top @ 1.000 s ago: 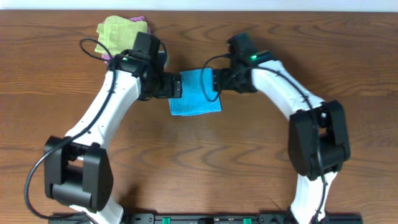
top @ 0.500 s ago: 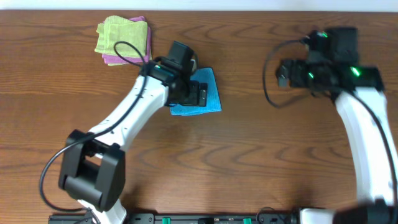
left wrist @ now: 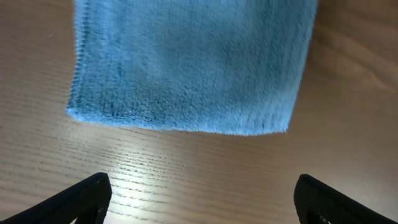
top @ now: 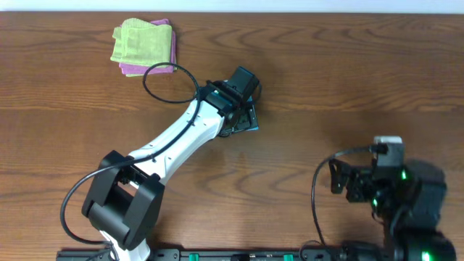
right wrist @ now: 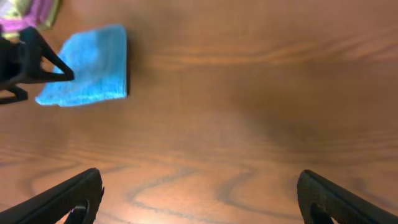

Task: Fold the cloth

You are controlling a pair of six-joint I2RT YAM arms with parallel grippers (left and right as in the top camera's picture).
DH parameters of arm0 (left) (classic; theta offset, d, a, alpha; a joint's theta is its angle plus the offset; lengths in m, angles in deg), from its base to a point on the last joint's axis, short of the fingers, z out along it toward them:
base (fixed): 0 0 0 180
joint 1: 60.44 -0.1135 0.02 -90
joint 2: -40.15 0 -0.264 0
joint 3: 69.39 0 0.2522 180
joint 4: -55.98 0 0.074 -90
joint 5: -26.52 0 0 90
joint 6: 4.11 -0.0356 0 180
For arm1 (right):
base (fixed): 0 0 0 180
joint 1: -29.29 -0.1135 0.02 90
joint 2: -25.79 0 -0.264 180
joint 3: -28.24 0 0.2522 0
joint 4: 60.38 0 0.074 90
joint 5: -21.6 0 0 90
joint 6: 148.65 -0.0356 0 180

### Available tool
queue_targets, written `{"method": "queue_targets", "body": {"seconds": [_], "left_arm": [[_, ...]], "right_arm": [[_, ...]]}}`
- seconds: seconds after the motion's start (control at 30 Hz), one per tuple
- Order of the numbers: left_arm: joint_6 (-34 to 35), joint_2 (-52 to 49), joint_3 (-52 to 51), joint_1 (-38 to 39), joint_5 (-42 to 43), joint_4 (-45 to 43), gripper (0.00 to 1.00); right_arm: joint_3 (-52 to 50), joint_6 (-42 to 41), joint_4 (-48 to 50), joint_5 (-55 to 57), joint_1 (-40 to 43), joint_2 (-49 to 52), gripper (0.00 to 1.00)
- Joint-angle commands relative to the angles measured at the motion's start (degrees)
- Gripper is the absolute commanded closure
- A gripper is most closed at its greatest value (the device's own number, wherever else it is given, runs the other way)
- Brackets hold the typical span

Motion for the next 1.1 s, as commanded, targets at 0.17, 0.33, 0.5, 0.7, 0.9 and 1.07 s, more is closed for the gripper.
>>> {"method": "queue_targets", "body": {"seconds": [0.17, 0.33, 0.5, 0.7, 0.9, 1.07], "left_arm": [[4.70, -0.98, 0.02, 0.46, -3.06, 0.17, 0.05], [4.68, -0.98, 0.02, 0.48, -3.06, 0.15, 0.05], [4.66, -0.98, 0.02, 0.48, -3.10, 0.13, 0.05], [3.10, -0.98, 0.04, 0.48, -3.10, 0.15, 0.05], [2.67, -0.98, 0.02, 0.46, -3.17, -0.50, 0.05], [1.20, -0.98, 0.04, 0.48, -3.13, -0.98, 0.05]], "right_arm": [[-0.46, -0.55, -5.60, 5.11, 0.37, -3.72, 0.01], [-0.46, -0.76, -7.61, 4.24, 0.37, -3.72, 0.01], [-0.46, -0.76, -7.63, 4.26, 0.37, -3.72, 0.01], [-0.46, -0.76, -7.63, 4.26, 0.37, -3.72, 0.01], [-0.46, -0.76, -7.63, 4.26, 0.37, -3.72, 0.01], [-0.52, -0.76, -7.63, 4.24, 0.33, -4.28, 0.01]]}}
